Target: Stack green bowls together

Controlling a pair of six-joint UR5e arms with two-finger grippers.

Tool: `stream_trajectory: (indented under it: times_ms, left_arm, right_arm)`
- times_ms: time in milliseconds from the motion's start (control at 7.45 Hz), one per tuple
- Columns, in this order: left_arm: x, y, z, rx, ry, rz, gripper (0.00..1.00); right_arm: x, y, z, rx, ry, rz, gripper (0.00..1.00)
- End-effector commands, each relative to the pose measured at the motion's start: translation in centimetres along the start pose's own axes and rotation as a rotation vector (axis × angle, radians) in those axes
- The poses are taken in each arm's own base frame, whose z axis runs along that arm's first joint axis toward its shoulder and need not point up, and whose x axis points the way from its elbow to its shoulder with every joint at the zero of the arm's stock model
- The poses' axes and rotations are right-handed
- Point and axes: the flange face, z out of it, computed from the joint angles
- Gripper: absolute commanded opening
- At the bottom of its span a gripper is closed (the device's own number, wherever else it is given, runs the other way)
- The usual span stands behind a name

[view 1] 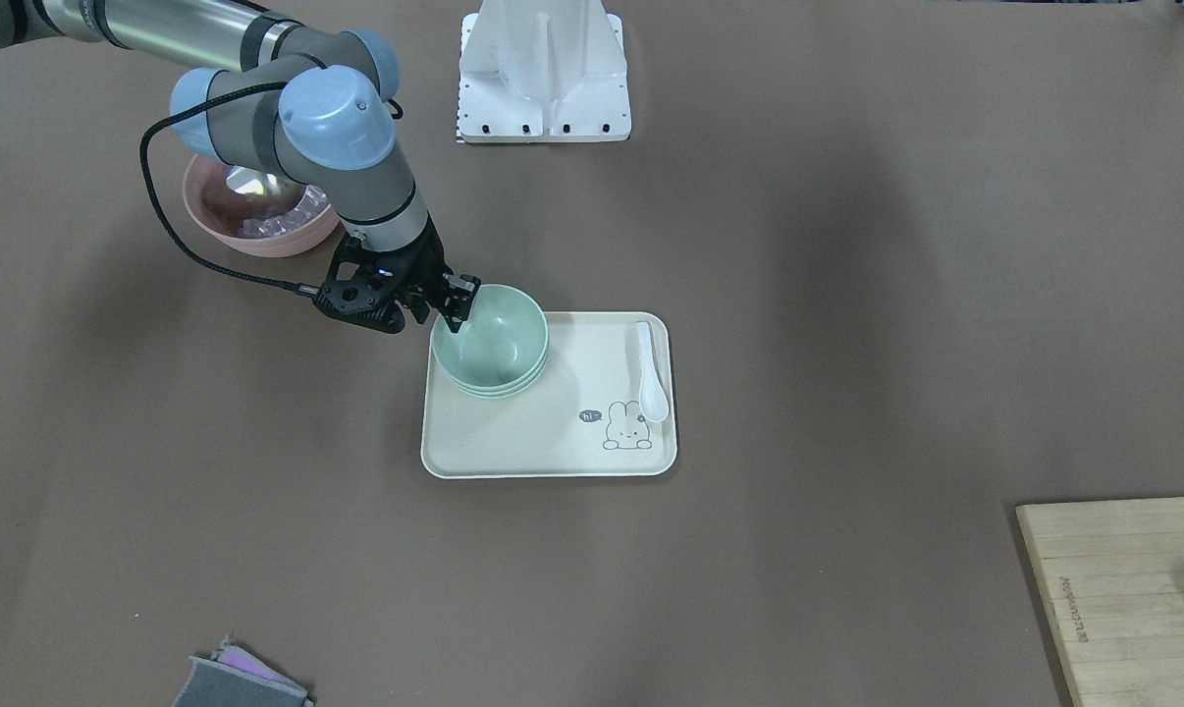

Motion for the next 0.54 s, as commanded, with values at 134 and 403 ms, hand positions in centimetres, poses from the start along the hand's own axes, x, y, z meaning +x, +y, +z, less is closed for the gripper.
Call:
stream_trajectory:
  times_ms: [134, 403]
  left_arm:
    - [0.0, 0.1, 0.1, -0.001, 0.002, -0.001, 0.98]
    - [-0.1, 0.1, 0.2, -0.003, 0.004, -0.003, 0.98]
  right_arm:
    - [1.1, -2.2, -0.7, 0.024, 0.007, -0.049, 1.00]
    - [5.0, -5.9, -0.8, 0.041, 0.051, -0.096, 1.00]
